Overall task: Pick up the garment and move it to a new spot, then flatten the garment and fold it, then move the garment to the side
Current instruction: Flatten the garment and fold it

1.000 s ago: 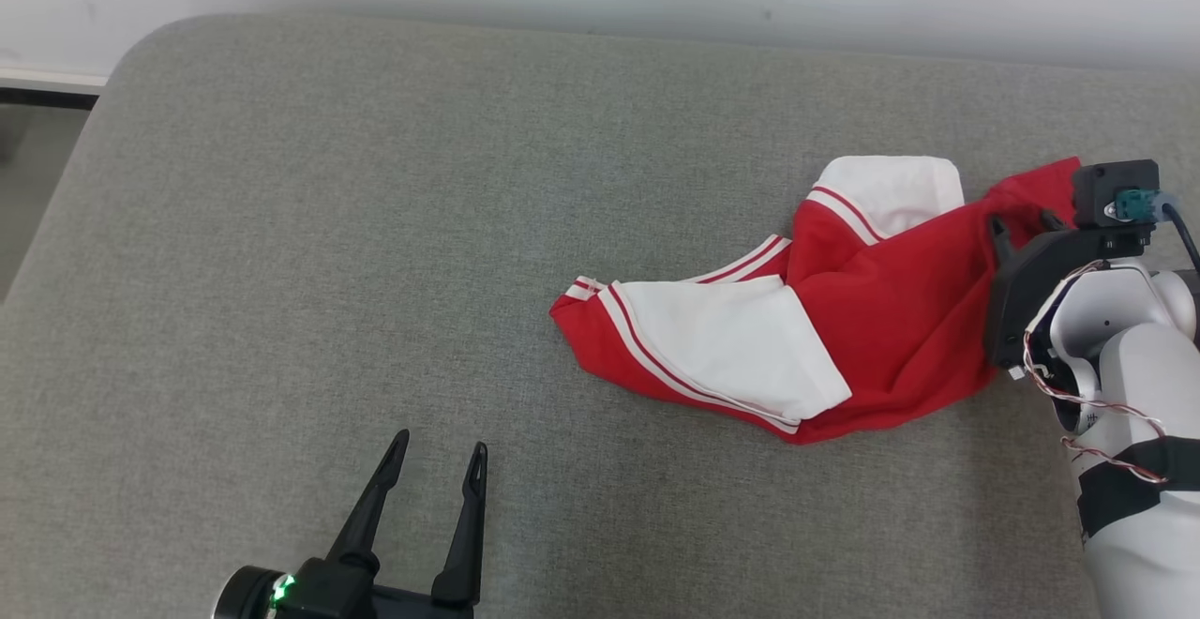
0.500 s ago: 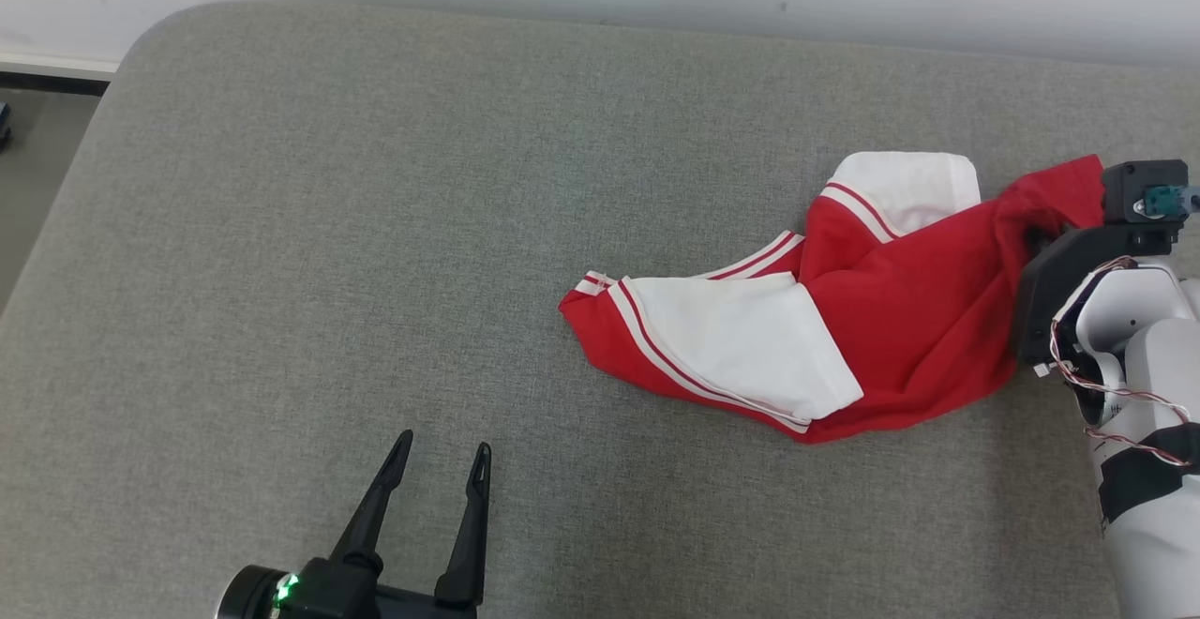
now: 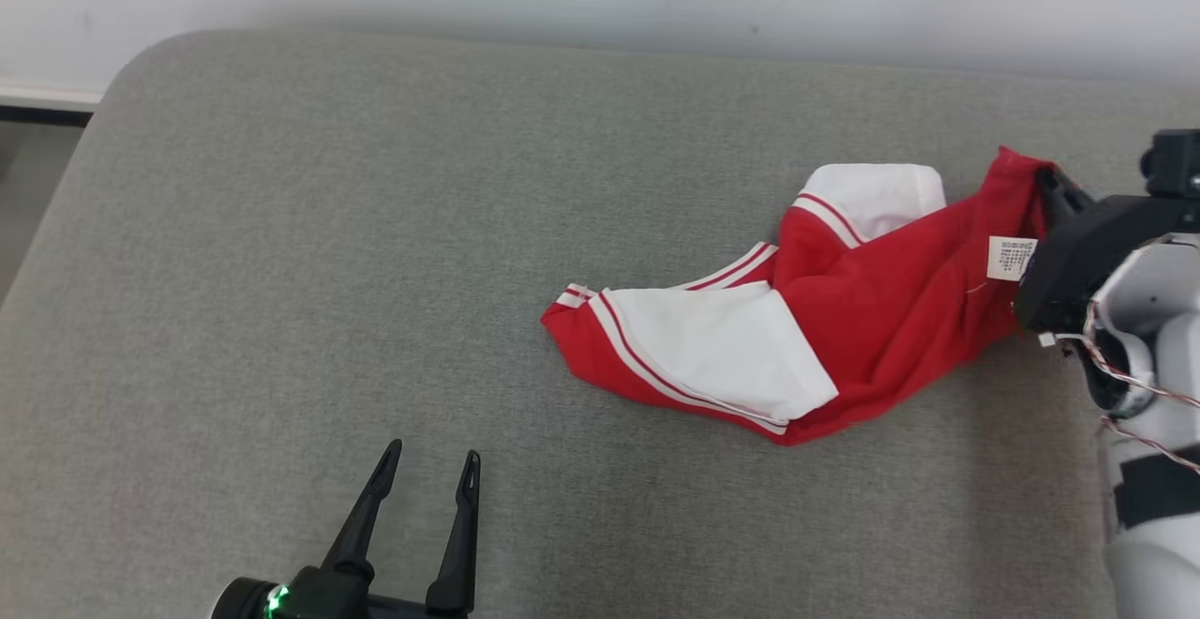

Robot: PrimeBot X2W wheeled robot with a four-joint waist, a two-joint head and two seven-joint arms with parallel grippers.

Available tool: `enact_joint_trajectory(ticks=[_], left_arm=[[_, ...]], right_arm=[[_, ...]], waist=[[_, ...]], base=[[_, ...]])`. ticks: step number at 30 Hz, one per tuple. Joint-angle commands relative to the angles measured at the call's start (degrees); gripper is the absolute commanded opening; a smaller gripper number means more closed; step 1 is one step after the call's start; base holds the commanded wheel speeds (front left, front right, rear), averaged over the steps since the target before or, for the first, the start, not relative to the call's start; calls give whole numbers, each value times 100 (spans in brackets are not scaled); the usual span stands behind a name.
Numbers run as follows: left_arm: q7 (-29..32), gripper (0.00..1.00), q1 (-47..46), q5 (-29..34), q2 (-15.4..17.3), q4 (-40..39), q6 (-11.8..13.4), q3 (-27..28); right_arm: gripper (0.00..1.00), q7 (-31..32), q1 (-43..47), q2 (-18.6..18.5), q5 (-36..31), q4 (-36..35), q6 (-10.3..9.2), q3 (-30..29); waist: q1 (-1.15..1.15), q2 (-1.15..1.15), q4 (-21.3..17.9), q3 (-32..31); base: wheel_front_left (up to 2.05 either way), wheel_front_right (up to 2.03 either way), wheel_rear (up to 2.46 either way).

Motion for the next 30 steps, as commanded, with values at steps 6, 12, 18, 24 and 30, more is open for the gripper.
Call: enact_joint_trajectory(ticks=[6,12,18,24,30], left_arm=[[-17,100,109,9,-4,-34,4,28],[-18,100,136,20,-4,-74,28,92],[-17,100,-6,51,-4,-48,-10,56],[-17,100,-52,62,-4,5,-35,63],[-17,100,-28,82,-4,26,-40,59]], right_arm=[[0,835,1004,-44,515,-1669,-11,-581],[0,1803,2498,665,674,-3245,-11,-1621],[0,1856,3255,1207,774,-3290,-11,-2198],[0,1457,3401,1244,948,-2250,-11,-2273],[0,1044,3339,1244,876,-1674,-11,-2154]], waist=[[0,0,-277,-174],[0,0,-502,-187],[0,0,-638,-163],[0,0,-670,-215],[0,0,-640,-294]], base=[[0,0,0],[0,0,0],[0,0,0],[0,0,0],[0,0,0]])
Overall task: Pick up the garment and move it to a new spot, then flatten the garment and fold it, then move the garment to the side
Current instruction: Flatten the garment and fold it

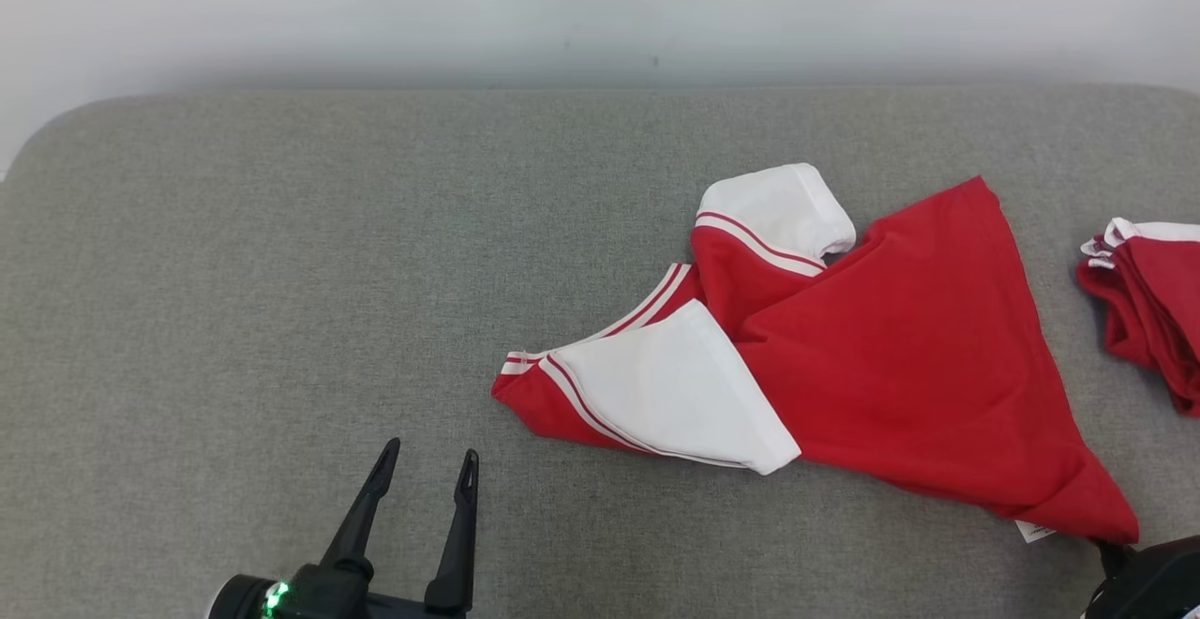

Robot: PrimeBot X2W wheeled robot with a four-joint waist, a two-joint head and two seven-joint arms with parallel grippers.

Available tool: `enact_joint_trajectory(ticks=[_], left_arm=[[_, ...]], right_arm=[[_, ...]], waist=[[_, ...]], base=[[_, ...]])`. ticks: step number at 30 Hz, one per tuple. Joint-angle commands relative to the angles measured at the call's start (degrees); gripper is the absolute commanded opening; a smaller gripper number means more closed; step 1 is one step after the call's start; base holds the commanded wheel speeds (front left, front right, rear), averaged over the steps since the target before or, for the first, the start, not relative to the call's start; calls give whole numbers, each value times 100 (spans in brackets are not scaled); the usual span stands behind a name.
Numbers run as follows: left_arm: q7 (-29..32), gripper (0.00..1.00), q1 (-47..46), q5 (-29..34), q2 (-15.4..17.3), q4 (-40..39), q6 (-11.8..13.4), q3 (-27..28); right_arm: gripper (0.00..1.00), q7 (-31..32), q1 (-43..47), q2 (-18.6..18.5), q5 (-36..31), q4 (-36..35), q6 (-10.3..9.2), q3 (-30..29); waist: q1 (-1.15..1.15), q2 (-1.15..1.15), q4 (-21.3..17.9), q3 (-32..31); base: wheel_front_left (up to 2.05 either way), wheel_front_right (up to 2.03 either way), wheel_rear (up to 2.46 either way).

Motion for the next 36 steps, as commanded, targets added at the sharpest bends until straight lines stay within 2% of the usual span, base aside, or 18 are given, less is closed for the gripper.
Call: enact_joint_trajectory(ticks=[1,6,9,15,20,24,25,26,36], left_arm=[[-19,100,-45,51,-2,18,-5,-34],[-18,100,-364,33,76,230,-49,-327],[40,100,-751,-20,205,611,-46,-694],[899,100,-2031,-415,487,1589,-42,-1466],[1646,100,-3078,-776,527,2524,-43,-1860],[1915,100,-3518,-985,527,2959,-44,-2090],[1941,100,-3612,-1047,524,3064,-44,-2170],[1939,100,-3692,-1116,524,3167,-44,-2238],[2228,100,-4441,-1840,603,3677,-45,-2941]], right_arm=[[0,-88,28,18,-50,84,-11,33],[0,-381,111,18,-146,404,-11,93],[0,-536,73,17,-174,598,-11,168],[0,-724,-24,18,-236,825,-11,390],[0,-797,-197,20,-241,927,-11,603],[0,-858,-284,19,-320,995,-11,655],[47,-899,-314,18,-377,1015,-11,629],[100,-967,-342,13,-456,1029,-12,556],[100,-1538,-631,18,-485,954,-12,399]], waist=[[0,0,23,-42],[0,0,19,-138],[0,0,-50,-190],[0,0,-269,-179],[0,0,-504,-8],[0,0,-640,113],[0,0,-679,157],[0,0,-704,189],[0,0,-965,448]], base=[[0,0,0],[0,0,0],[0,0,0],[0,0,0],[0,0,0],[0,0,0],[0,0,0],[0,0,0],[0,0,0]])
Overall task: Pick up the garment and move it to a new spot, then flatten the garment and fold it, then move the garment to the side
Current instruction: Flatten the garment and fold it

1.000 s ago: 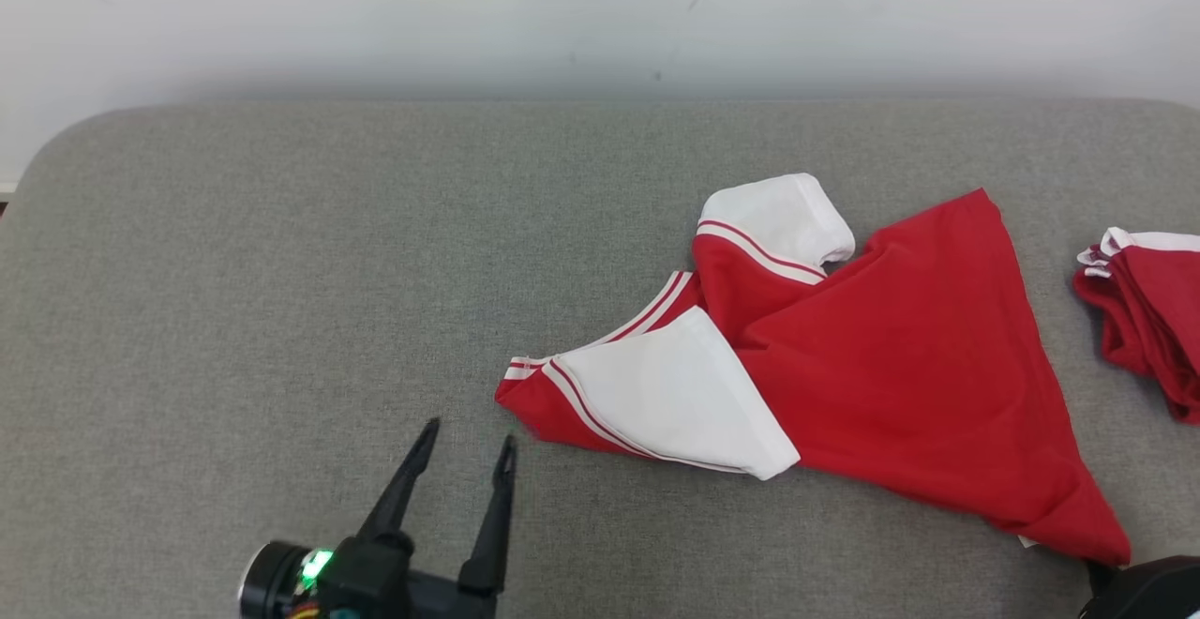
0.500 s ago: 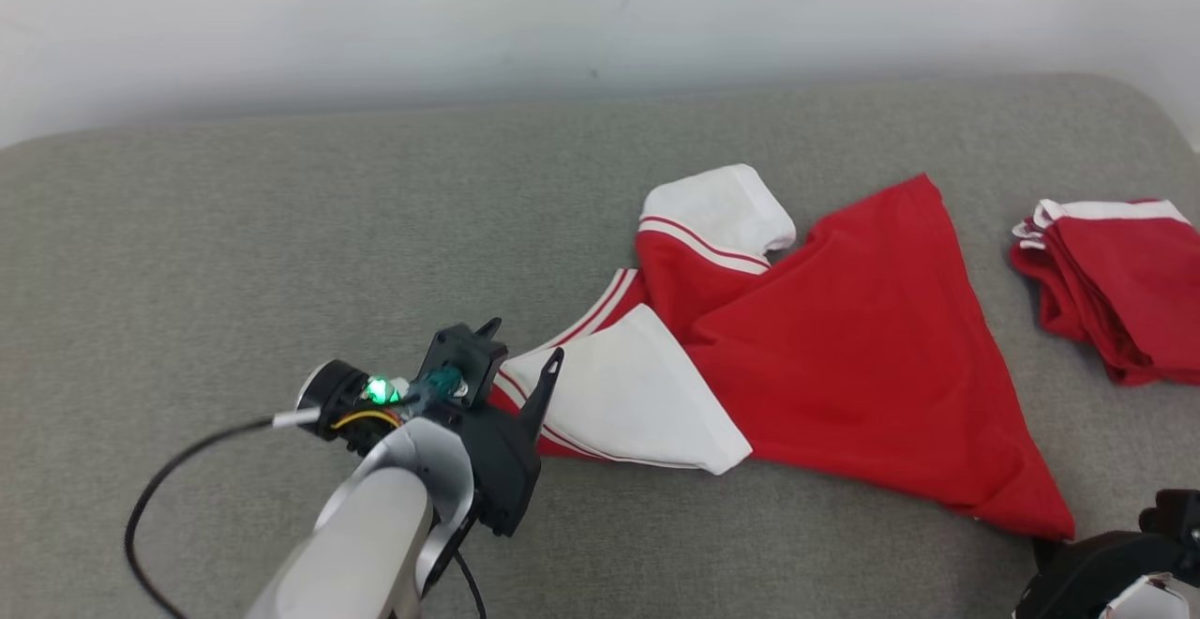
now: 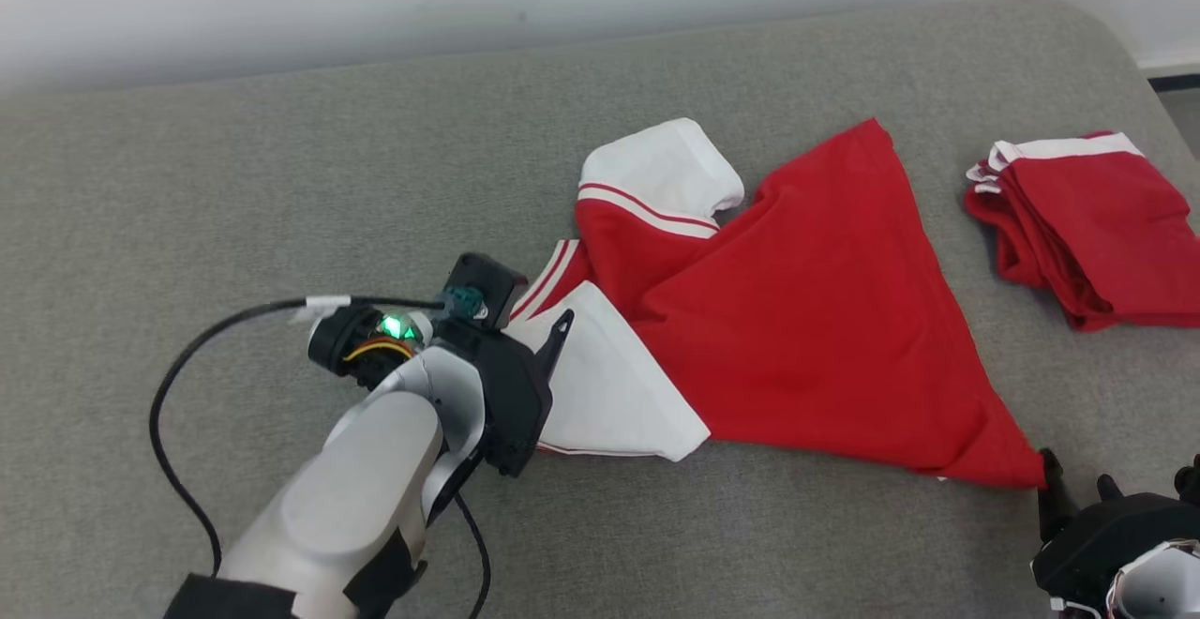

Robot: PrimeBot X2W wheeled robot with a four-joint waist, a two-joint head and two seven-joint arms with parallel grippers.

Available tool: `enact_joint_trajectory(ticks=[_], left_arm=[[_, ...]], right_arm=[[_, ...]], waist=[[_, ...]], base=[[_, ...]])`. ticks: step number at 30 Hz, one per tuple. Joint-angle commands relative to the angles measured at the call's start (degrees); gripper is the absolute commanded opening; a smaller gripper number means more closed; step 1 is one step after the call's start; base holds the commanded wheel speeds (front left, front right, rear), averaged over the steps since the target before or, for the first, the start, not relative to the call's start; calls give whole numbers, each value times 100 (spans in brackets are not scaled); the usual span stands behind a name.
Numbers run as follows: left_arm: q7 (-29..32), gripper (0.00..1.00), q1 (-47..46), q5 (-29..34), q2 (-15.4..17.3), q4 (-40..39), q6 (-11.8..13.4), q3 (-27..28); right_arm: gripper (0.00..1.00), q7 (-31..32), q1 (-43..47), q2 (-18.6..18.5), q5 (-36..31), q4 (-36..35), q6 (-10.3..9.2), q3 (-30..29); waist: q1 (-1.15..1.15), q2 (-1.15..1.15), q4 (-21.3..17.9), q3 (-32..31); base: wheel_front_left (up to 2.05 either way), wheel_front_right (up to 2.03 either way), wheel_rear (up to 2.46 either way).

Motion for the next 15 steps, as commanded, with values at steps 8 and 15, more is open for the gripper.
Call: enact_joint_trajectory(ticks=[8,15], left_arm=[[605,100,-484,-863,227,86,12,-525],[944,100,-690,-1513,386,-84,12,-946]], right_arm=[[100,-187,-116,16,229,-65,-13,228],[100,-242,-138,16,293,-119,-13,306]], waist=[[-1,0,-342,215],[-1,0,-469,325]], base=[[0,0,0],[0,0,0]])
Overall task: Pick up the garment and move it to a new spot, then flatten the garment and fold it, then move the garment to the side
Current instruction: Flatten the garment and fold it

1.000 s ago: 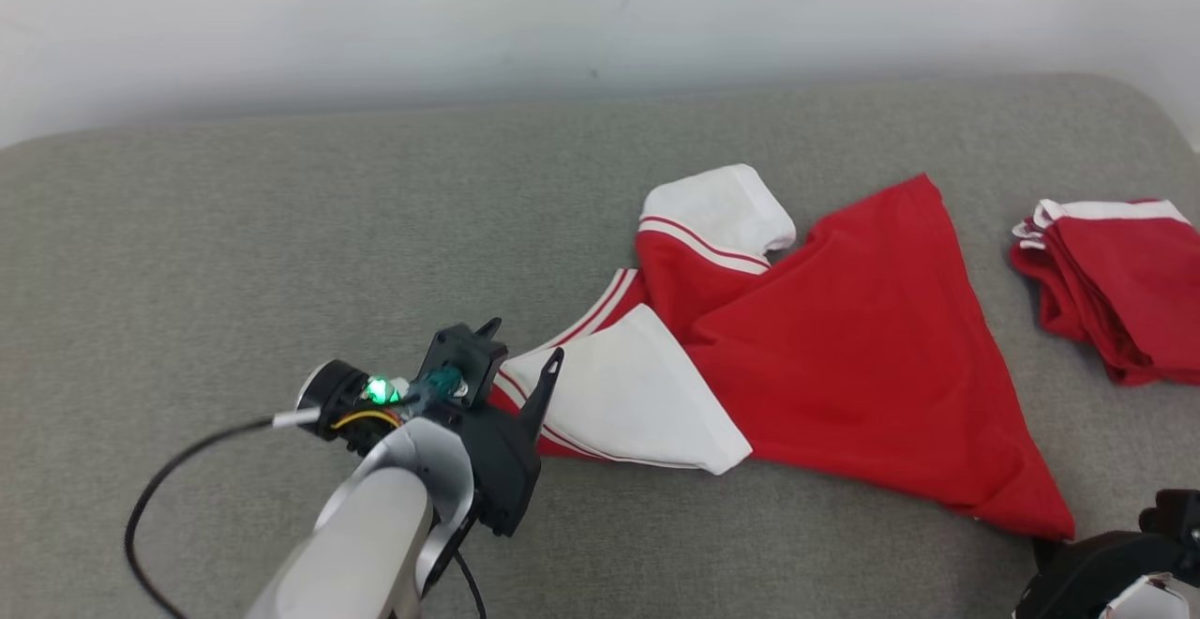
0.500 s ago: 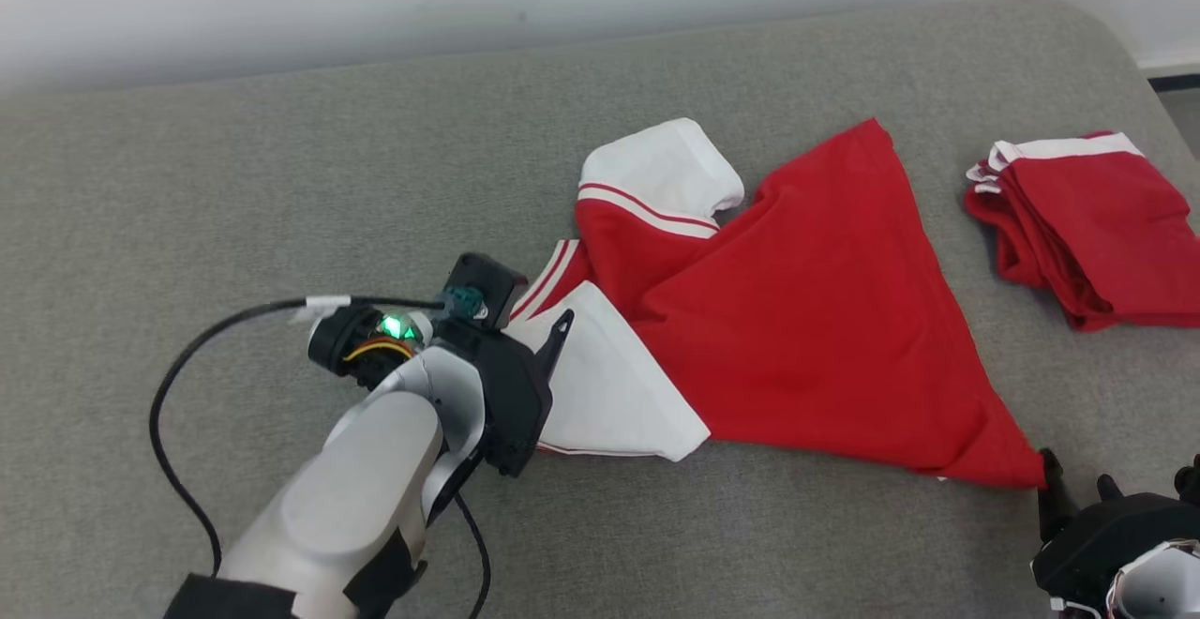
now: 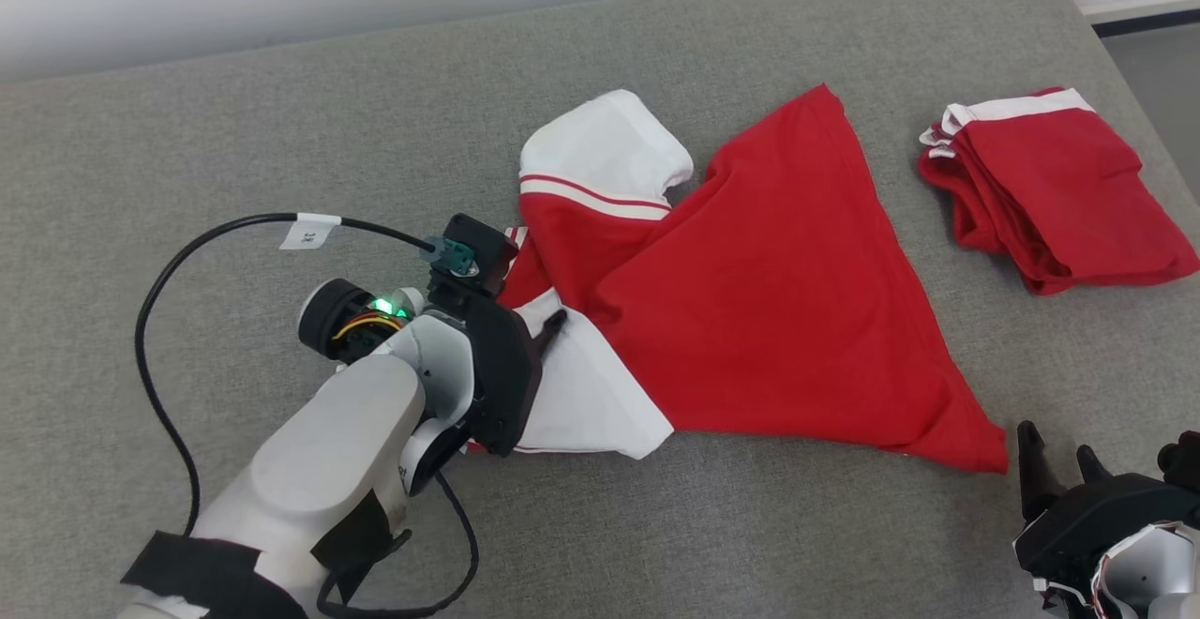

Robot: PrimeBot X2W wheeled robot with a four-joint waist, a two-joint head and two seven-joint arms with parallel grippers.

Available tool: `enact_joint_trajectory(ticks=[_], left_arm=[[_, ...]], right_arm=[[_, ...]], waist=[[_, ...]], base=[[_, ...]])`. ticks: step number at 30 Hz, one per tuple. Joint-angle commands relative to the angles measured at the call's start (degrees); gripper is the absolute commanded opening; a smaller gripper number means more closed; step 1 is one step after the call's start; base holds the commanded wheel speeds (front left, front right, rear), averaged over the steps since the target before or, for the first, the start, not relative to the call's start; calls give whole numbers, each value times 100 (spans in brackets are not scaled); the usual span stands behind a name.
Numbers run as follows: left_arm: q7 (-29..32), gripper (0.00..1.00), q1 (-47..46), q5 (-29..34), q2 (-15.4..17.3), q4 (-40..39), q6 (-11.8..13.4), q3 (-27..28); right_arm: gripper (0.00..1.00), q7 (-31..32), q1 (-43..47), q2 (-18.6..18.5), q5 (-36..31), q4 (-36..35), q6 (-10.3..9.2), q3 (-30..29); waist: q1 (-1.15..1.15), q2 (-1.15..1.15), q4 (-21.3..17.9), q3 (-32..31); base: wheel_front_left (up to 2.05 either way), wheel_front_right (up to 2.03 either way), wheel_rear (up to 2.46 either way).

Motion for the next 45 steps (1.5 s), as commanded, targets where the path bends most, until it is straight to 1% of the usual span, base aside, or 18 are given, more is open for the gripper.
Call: enact_joint_trajectory(ticks=[1,11,12,13,14,15,16,17,18,21,22,25,26,28,29,35,40,45], left_arm=[[53,100,-73,-153,33,-85,12,-78],[201,100,-355,-761,393,-329,12,-713],[196,87,-379,-797,404,-299,12,-741],[196,87,-379,-797,404,-299,12,-741],[189,81,-416,-834,420,-256,12,-757],[193,82,-455,-837,434,-196,12,-767],[246,74,-471,-875,429,-136,12,-784],[280,74,-487,-922,418,-80,12,-804],[423,67,-516,-1056,391,-3,12,-858],[505,64,-536,-1177,366,12,12,-918],[519,52,-541,-1225,359,14,12,-939],[574,47,-542,-1375,330,-14,9,-1016],[586,41,-546,-1417,334,-36,9,-1051],[578,21,-554,-1509,347,-118,8,-1132],[560,0,-544,-1549,360,-159,9,-1167],[-8,0,-472,-1569,513,-497,9,-1262],[-830,0,-325,-1451,634,-738,15,-1156],[-1581,0,-24,-1375,813,-1034,141,-999]], right_arm=[[100,-46,-31,15,61,-16,-13,16],[100,-80,-92,16,64,1,-13,93],[100,-78,-99,16,65,4,-13,109],[100,-78,-99,16,65,4,-13,109],[100,-77,-101,15,69,7,-13,124],[100,-74,-105,15,74,15,-13,139],[100,-68,-108,16,75,21,-13,157],[100,-66,-113,15,80,23,-13,171],[100,-63,-127,16,94,26,-13,204],[100,-75,-133,16,95,21,-13,221],[100,-82,-135,16,88,17,-13,224],[100,-87,-135,16,74,-3,-13,191],[100,-85,-130,16,60,-8,-13,174],[100,-80,-107,16,20,-21,-13,125],[100,-74,-93,16,7,-28,-13,108],[100,-8,-48,16,-40,-103,-13,16],[100,76,34,16,-97,-216,-13,-37],[100,174,151,16,-146,-355,-13,-92]], waist=[[-1,-1,-36,41],[-1,-1,-74,103],[-1,-1,-80,105],[-1,-1,-80,105],[-1,-1,-85,108],[-1,-1,-90,110],[-1,-1,-96,113],[-1,-1,-102,118],[-1,-1,-118,130],[-1,-1,-130,147],[-1,-1,-132,155],[-1,-1,-120,167],[-1,-1,-108,166],[-1,-1,-66,153],[-1,-1,-38,141],[-1,-1,200,30],[-1,-1,402,-116],[-1,-1,596,-229]], base=[[0,0,0],[0,0,0],[0,0,0],[0,0,0],[0,0,0],[0,0,0],[0,0,0],[0,0,0],[0,0,0],[0,0,0],[0,0,0],[0,0,0],[0,0,0],[0,0,0],[0,0,0],[0,0,0],[0,0,0],[0,0,0]])
